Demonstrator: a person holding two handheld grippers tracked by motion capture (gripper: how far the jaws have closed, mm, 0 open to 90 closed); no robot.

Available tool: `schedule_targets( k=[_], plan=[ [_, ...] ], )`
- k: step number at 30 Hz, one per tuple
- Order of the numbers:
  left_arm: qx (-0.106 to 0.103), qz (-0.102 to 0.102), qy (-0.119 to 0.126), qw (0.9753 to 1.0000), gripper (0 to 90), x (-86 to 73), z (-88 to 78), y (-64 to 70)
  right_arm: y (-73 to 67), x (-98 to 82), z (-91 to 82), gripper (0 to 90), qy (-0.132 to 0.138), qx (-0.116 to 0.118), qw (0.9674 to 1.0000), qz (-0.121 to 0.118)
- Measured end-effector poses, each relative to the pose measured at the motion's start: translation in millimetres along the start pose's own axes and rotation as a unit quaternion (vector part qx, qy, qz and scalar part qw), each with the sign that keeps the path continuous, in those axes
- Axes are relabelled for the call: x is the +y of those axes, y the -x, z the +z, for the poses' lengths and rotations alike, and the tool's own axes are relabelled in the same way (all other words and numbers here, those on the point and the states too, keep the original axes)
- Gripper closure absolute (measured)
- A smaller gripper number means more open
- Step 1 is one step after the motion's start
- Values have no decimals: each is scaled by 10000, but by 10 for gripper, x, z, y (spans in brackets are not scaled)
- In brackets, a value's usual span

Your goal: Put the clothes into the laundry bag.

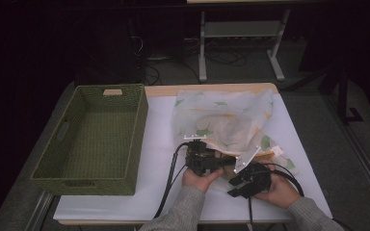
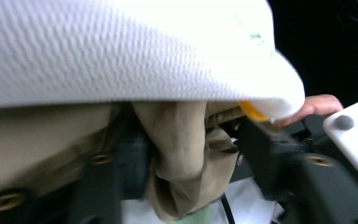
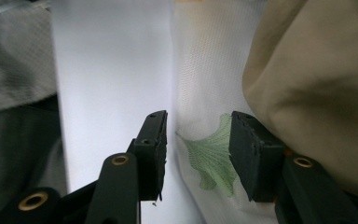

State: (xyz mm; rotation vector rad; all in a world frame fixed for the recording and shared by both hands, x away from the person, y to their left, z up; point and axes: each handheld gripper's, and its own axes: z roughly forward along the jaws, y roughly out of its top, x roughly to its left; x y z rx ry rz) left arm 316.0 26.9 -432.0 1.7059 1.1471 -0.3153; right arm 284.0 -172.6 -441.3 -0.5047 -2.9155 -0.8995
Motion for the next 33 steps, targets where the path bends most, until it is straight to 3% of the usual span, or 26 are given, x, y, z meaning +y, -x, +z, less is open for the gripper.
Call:
schedule_targets(
  k=[2, 3, 4, 7, 8, 10, 12, 13, 15, 18, 22, 27, 29, 31, 33],
  plan=[
    [46, -96, 18, 9999, 430, 7, 15, -29, -10, 15, 16, 593, 30, -124, 9999, -69],
    [33, -129, 17, 9999, 526, 10, 26, -36, -27, 21, 28, 672, 44, -284, 9995, -138],
    [14, -134, -3, 9999, 526, 8, 34, -39, -27, 21, 28, 672, 44, -284, 9995, -138],
    [122, 131, 58, 9998, 713, 2, 38, -11, -15, 9, 22, 846, 71, -446, 9989, -109],
    [164, 184, 78, 9997, 784, 4, 30, -11, 4, 6, 23, 895, 80, -292, 9995, -44],
    [228, 252, 93, 9994, 821, 8, 13, -15, 10, 18, 15, 900, 10, -93, 10000, 1],
    [245, 256, 111, 9993, 835, 9, 9, -16, -4, 20, 23, 900, -18, 360, 9993, 83],
    [324, 354, 175, 9987, 839, 2, 5, -5, -36, 21, 34, 900, -129, 442, 9989, 63],
    [316, 351, 197, 9987, 843, -1, 13, -5, -93, 26, 24, 900, -211, 410, 9989, -35],
    [295, 339, 193, 9988, 843, -3, 19, -10, -122, 18, -47, 900, -102, 673, 9977, -7],
    [341, 330, 222, 9986, 844, 2, 17, -21, -230, -9, -72, 900, -304, 867, 9957, -121],
    [394, 346, 199, 9984, 845, 5, 6, -36, -370, -20, -58, 900, -387, 1166, 9922, -231],
    [432, 365, 203, 9982, 845, 7, -4, -53, -422, -20, -41, 900, -396, 1469, 9880, -254],
    [483, 342, 242, 9980, 845, 6, -22, -78, -455, -26, -30, 900, -422, 1604, 9857, -305],
    [455, 288, 257, 9982, 844, -9, -43, -106, -416, -45, -39, 900, -310, 1787, 9832, -178]
  ],
)
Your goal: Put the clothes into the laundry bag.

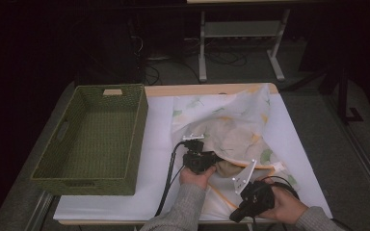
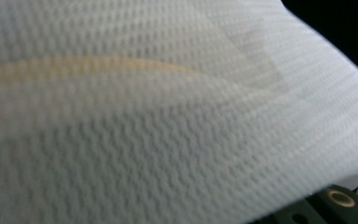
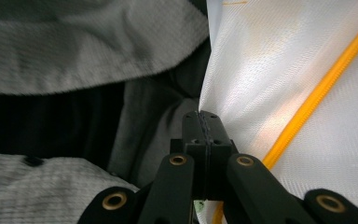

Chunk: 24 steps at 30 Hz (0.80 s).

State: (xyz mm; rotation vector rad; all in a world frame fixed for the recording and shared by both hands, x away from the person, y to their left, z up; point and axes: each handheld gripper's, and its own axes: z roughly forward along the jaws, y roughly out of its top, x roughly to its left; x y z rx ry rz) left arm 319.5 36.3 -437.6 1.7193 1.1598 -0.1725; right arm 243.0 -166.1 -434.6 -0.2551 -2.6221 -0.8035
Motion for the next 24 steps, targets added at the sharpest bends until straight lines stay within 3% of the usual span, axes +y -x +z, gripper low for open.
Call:
schedule_targets(
  k=[2, 4, 6, 11, 13, 16, 19, 22, 24],
  plan=[
    [-48, -18, 0, 10000, 836, -22, -17, -9, 41, -24, -52, 876, 220, 67, 9996, 141],
    [-98, 7, -44, 9999, 813, -44, -33, 1, 46, -26, -151, 801, 553, -49, 9982, 228],
    [-79, 60, -102, 9999, 758, -64, -61, 30, 29, -5, -242, 734, 700, -292, 9970, 170],
    [-44, 80, -129, 9999, 590, -145, -207, 41, -35, 85, -506, 669, 970, -757, 9923, 100],
    [-15, 16, -93, 10000, 576, -181, -268, 13, -43, 125, -613, 636, 1110, -1002, 9887, 100],
    [101, -74, -155, 9998, 633, -212, -320, -60, -51, 210, -754, 600, 1310, -1346, 9822, 86],
    [46, -255, -139, 9996, 644, -254, -352, -125, -53, 330, -845, 566, 1397, -1735, 9749, 5],
    [55, -271, -272, 9992, 644, -297, -392, -128, 24, 442, -871, 544, 1369, -2004, 9701, -46],
    [59, -290, -400, 9988, 644, -323, -438, -128, 98, 500, -855, 544, 1351, -2068, 9690, -12]
  ],
)
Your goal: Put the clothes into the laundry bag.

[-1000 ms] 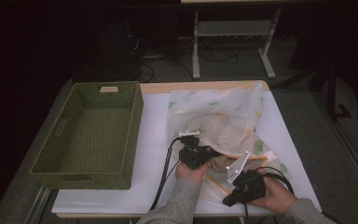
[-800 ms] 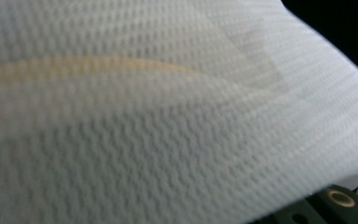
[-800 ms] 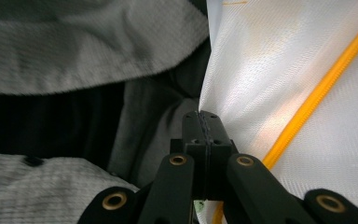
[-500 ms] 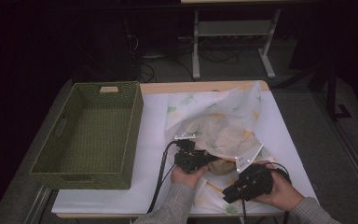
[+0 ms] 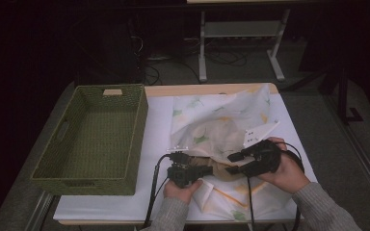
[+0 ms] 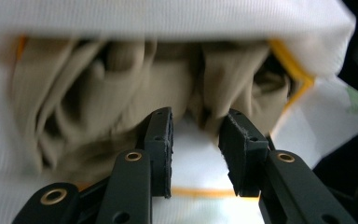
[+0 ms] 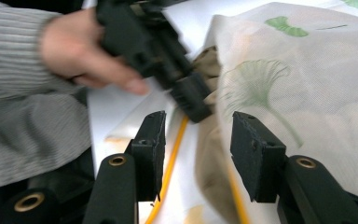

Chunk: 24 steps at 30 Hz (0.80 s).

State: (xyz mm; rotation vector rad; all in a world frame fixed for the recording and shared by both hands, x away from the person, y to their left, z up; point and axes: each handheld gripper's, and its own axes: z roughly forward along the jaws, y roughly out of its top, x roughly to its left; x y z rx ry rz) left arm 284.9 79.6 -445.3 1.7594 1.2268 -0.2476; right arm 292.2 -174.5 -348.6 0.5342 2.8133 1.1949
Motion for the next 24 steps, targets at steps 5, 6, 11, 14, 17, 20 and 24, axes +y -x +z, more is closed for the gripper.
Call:
schedule_targets(
  k=[5, 6, 11, 14, 17, 20, 24],
  plan=[
    [147, -190, -355, 9991, 649, -72, -148, -73, 99, 63, 172, 557, -139, -130, 9998, -17],
    [201, -227, -465, 9985, 649, -87, -182, -92, 104, 71, 200, 557, -159, -131, 9998, -2],
    [281, -357, -635, 9969, 631, -177, -350, -145, 118, 99, 289, 553, -202, -163, 9996, -96],
    [23, -379, -406, 9985, 623, -171, -412, -138, 119, 110, 332, 593, -288, -265, 9991, -163],
    [-7, -344, -316, 9989, 611, -131, -398, -97, 129, 124, 363, 721, -351, -483, 9981, -180],
    [124, -337, -175, 9992, 582, -90, -355, -76, 148, 135, 376, 878, -502, -572, 9969, -182],
    [453, -337, 247, 9981, 549, -79, -393, -64, 155, 130, 329, 896, -479, -259, 9985, -73]
  ],
)
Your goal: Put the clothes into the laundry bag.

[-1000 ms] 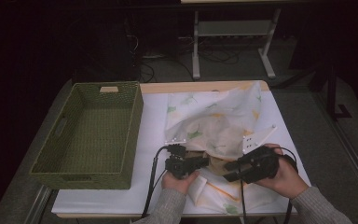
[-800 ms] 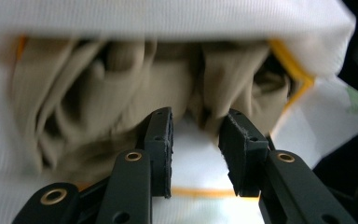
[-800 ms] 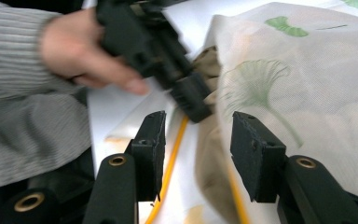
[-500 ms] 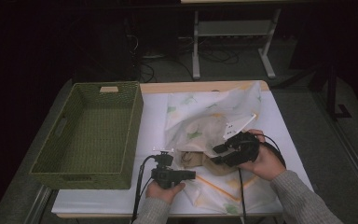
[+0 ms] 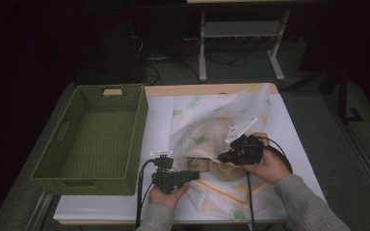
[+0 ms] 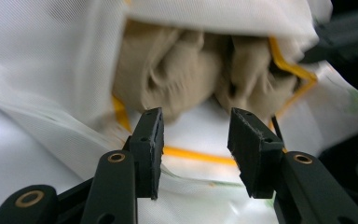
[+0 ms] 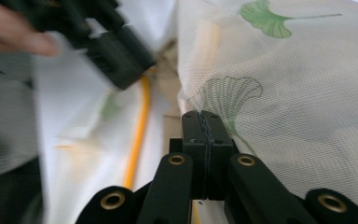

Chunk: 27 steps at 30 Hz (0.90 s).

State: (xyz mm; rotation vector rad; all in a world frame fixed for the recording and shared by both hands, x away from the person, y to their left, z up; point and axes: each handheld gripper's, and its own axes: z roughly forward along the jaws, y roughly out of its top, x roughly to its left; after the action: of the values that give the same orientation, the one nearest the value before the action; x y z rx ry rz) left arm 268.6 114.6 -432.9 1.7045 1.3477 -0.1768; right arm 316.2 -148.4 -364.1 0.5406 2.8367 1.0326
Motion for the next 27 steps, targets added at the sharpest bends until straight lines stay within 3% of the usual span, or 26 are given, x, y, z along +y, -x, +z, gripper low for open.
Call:
schedule_targets(
  k=[5, 7, 10, 12, 15, 18, 21, 22, 24, 27],
  plan=[
    [229, -118, 255, 9993, 541, 59, -22, -63, 40, -46, -145, 898, 297, 508, 9981, 204],
    [175, -145, 211, 9995, 576, 98, 9, -98, 48, -49, -205, 897, 448, 632, 9967, 250],
    [115, 30, 146, 9998, 785, 139, 82, -118, 29, -14, -236, 861, 456, 450, 9978, 175],
    [61, 110, 103, 9999, 859, 153, 140, -122, 2, 28, -208, 692, 478, 247, 9984, 145],
    [-1, 161, 51, 9999, 892, 165, 207, -118, -29, 84, -108, 573, 305, -86, 9995, -30],
    [-85, 181, 32, 9998, 897, 159, 245, -97, -34, 115, 18, 532, 121, -274, 9994, -173],
    [-213, 249, 32, 9995, 899, 152, 263, -75, -52, 143, 106, 584, 2, -411, 9988, -256],
    [-391, 245, 33, 9989, 899, 137, 279, -57, -56, 155, 144, 665, -56, -460, 9985, -275],
    [-412, 291, 44, 9987, 899, 127, 279, -41, -46, 170, 182, 836, -166, -324, 9990, -261],
    [-373, 268, 60, 9989, 894, 117, 283, -46, -40, 191, 187, 894, -199, -113, 9996, -156]
  ],
)
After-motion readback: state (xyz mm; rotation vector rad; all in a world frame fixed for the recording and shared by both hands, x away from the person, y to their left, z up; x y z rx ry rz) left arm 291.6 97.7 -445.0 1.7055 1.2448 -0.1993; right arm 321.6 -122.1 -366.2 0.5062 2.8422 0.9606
